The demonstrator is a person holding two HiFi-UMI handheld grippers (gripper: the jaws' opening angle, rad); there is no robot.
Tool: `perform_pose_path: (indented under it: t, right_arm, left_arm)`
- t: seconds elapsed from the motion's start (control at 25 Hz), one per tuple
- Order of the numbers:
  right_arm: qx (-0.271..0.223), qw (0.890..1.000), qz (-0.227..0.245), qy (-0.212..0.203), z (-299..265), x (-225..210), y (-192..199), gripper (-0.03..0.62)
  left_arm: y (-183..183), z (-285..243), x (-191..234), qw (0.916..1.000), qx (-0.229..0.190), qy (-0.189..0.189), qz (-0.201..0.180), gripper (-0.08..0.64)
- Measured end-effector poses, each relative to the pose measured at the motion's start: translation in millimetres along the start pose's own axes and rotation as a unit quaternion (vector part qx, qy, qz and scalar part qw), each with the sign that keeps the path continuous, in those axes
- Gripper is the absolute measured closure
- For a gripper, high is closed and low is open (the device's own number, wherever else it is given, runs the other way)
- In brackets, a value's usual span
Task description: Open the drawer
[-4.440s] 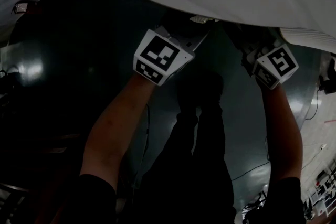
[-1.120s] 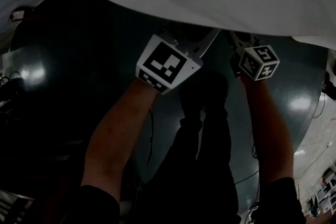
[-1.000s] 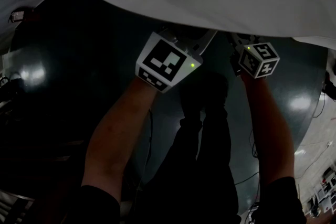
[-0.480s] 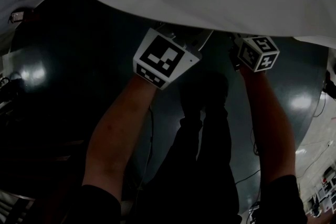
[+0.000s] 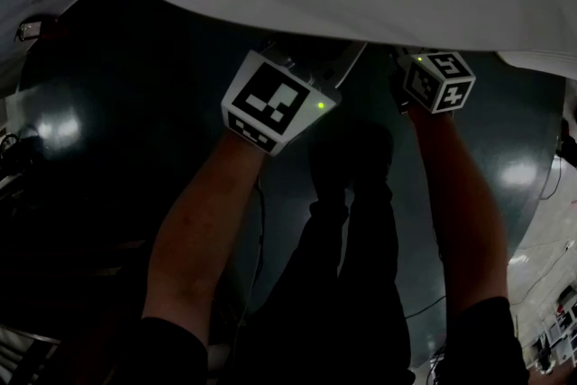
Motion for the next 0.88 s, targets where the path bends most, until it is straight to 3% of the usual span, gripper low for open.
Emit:
perform_pose_path:
  t: [0.2,0.68,0.88]
  right_arm:
    - [0.001,0.999,-0.036,0.011,7.0,0.8,10.6,0.574]
    - [0.021,0.999,-0.037,-0.009,91.8,24.2,34.0,0.574]
    - [-0.001,0.997,0.034,-0.064,140.4,65.0,9.0,0.574]
  left_arm:
    - [1.7,5.0,-13.5,0.9999,0.002,0.017,0.002,0.526]
    - [13.4,24.8,-57.0,0.9987,0.020,0.046,0.000,0.525]
    - [18.0,29.1,-77.3,0.9984,0.025,0.051,0.003,0.525]
Point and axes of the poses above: the fingertips, and each gripper's own axes: z backward along the fingers, x to its left, y out of its underside, the point moved 6 cm from there along z, backward along the fingers, and after that the axes turned 12 degrees about y, right-handed, at the moved point
